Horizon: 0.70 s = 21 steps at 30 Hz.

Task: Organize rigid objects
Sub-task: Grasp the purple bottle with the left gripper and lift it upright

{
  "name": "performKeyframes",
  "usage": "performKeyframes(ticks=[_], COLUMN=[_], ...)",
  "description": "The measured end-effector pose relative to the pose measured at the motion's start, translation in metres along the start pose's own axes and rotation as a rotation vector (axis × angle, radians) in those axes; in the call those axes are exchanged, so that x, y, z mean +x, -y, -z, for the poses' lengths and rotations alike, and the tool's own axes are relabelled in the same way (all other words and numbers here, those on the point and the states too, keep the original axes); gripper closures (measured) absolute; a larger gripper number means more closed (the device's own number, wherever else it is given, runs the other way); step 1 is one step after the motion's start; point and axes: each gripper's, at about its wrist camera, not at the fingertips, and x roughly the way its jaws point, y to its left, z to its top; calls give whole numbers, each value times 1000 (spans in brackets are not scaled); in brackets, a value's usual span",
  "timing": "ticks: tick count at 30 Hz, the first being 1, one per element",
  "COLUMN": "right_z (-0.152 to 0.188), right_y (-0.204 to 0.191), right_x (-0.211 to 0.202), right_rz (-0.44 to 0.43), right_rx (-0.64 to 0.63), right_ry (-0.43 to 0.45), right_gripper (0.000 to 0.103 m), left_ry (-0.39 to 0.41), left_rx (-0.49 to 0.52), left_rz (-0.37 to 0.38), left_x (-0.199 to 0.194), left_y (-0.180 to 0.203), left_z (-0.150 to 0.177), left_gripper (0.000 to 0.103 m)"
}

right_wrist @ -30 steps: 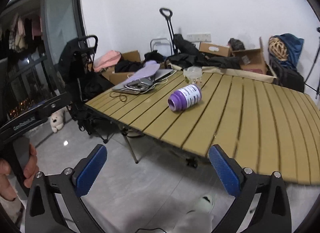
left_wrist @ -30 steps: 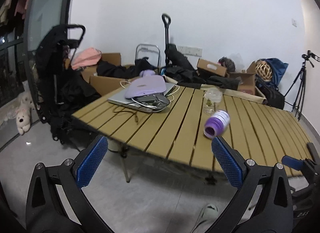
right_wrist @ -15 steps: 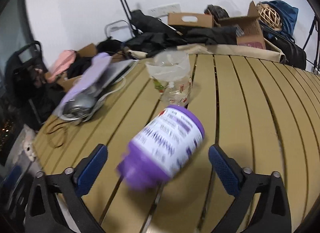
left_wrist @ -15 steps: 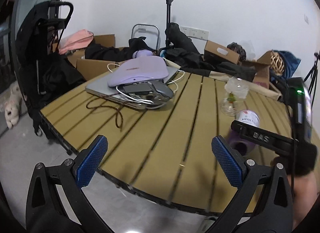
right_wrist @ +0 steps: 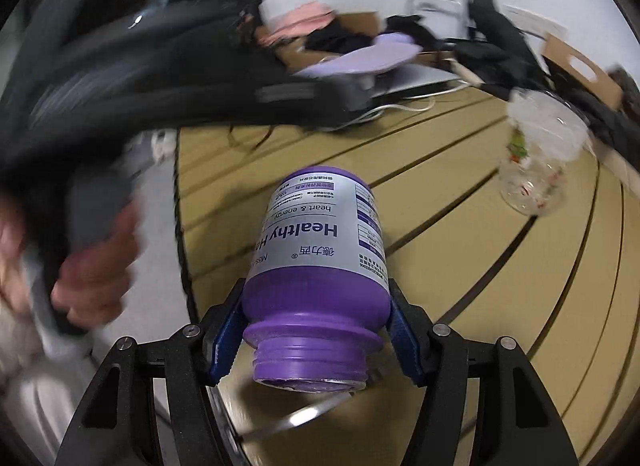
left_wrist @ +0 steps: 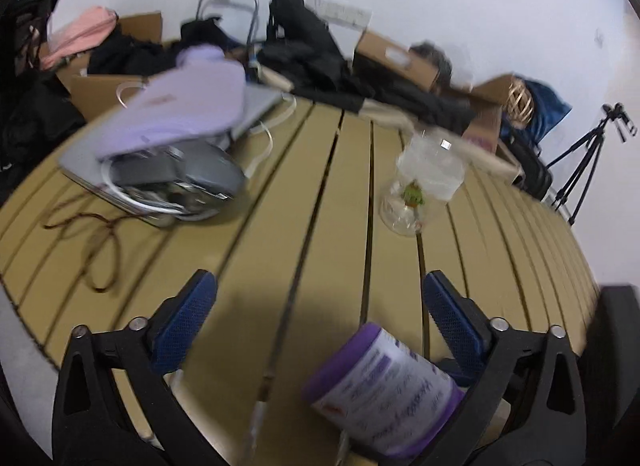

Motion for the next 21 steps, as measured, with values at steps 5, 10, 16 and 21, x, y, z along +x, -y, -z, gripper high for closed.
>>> performKeyframes(ticks=[5,10,16,21], right_z=[9,22,25,33], right_y=[25,55,68,87], right_x=[-7,-22,-32,-55], right_rz=[58,118,104,144], right_rx=[51,157,216,293], right_ry=[-28,-2,10,17], right_gripper=[30,25,25,25], left_ry=[-51,-13,8,-170], left_rx=[-33,55,100,196], left_rz=[-2,-61,-25,191], left_x=[15,4,-16,4], left_y=[-2,7,14,49], left_z=[7,14,4,2], left_gripper=[37,36,7,0])
